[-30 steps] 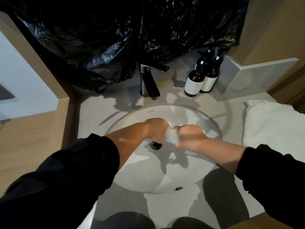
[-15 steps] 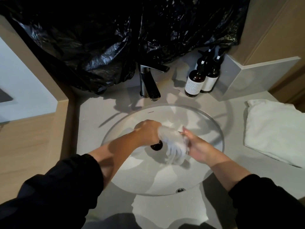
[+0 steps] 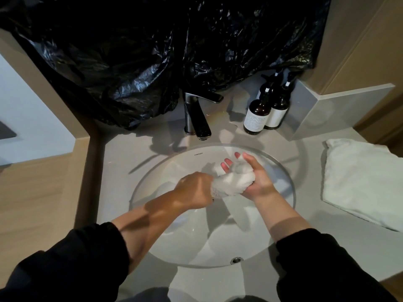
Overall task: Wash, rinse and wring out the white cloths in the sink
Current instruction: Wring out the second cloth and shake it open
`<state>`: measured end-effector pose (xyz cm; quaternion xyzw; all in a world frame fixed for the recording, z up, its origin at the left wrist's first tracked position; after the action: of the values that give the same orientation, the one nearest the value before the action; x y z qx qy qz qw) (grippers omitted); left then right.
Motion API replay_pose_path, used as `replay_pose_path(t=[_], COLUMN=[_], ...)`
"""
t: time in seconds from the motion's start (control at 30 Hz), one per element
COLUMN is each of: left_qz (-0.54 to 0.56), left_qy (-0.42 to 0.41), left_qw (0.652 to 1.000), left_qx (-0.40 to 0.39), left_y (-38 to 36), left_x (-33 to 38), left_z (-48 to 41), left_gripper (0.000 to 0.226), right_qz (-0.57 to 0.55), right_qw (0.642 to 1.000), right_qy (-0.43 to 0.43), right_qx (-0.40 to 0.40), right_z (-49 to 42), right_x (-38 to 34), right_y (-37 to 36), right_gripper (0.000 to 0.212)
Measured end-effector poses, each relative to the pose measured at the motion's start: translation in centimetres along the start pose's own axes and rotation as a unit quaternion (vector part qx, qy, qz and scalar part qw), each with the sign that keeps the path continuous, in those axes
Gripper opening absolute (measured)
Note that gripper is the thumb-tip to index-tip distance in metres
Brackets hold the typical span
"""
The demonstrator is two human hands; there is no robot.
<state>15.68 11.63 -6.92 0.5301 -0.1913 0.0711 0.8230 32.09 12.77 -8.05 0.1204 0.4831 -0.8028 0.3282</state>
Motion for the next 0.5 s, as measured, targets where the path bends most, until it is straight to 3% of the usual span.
replay_pose_path(t=[0.13, 0.23, 0.3, 0.37, 0.4, 0.5], left_qz=[0.06, 0.085, 0.102, 0.107, 0.102, 0.098], left_qy=[0.021, 0.033, 0.04, 0.063, 0.079, 0.106], left_qw=[0.997, 0.992, 0.989, 0.987, 0.988, 0.988], left_qx=[-0.047, -0.083, -0.1, -0.099, -0.089, -0.059], left_y=[-0.3, -0.4, -0.7, -0.9, -1.0, -1.0], left_x=[-0.2, -0.1, -0.3, -0.6, -0.7, -0.5], left_z=[-0.2, -0.3, -0.3, -0.3, -0.3, -0.5], left_gripper=[0.012, 0.021, 0.031, 0.036, 0.033, 0.021], right_qz=[-0.029, -0.012, 0.022, 0.172, 0.278, 0.445], right_qw=[0.999, 0.999, 0.997, 0.976, 0.947, 0.873], right_qy=[0.007, 0.008, 0.052, 0.129, 0.161, 0.197], right_qx=[0.044, 0.05, 0.048, 0.026, 0.011, -0.022], right_z=[-0.3, -0.5, -0.5, -0.1, 0.1, 1.2], right_x=[0.1, 0.3, 0.1, -0.8, -1.2, -1.7], right_y=[-0.6, -0.5, -0.6, -1.0, -1.3, -2.9], right_gripper=[0.014, 0.009, 0.012, 0.028, 0.032, 0.021])
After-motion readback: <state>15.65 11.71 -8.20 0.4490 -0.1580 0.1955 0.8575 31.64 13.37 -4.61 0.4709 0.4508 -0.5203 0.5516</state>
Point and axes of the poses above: each hand's wrist, its own z-axis away from the middle knuckle, its own y-axis out of the back of the hand, x = y × z, the point moved 2 cm from there along -z, towards the middle knuckle, and after that the axes turned 7 degrees about y, right-handed, at the moved point
